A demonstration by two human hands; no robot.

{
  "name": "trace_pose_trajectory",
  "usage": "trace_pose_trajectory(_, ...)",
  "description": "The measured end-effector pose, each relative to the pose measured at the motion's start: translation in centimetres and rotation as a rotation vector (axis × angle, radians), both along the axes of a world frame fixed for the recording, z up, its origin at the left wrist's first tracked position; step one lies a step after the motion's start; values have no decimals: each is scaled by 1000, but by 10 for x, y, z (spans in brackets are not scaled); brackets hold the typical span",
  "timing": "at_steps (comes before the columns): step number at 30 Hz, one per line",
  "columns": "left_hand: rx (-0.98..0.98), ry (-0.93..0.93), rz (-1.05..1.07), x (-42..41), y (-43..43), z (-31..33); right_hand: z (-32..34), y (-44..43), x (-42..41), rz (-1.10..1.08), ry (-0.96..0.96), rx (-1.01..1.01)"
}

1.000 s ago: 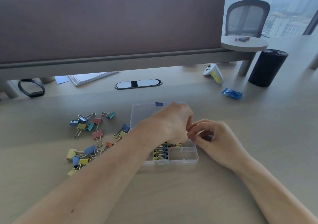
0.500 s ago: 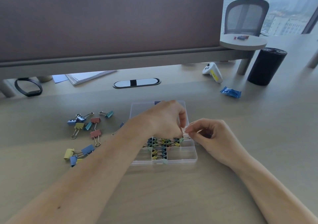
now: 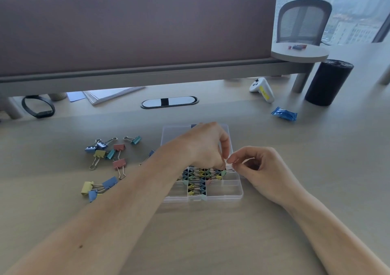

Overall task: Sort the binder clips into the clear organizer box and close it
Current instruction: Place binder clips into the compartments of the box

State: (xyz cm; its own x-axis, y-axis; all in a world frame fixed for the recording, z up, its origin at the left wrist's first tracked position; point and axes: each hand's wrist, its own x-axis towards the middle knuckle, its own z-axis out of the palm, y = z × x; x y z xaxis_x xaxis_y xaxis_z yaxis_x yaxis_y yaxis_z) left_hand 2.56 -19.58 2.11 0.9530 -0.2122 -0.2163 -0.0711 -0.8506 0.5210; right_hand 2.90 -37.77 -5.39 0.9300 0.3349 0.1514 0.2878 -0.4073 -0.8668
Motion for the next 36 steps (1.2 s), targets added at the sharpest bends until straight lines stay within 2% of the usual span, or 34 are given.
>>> trace_pose_trajectory(9,-30,-5,-16,-2,2,-3,0,0,1,12,13,11)
trace_pose_trajectory(23,33,-61,-21,-2,-4,-6,-3,-1,2,11,-1,43)
trace_pose_trajectory(36,17,-18,-4,-1,-4,-7,-2,-2,3,30,-4,61)
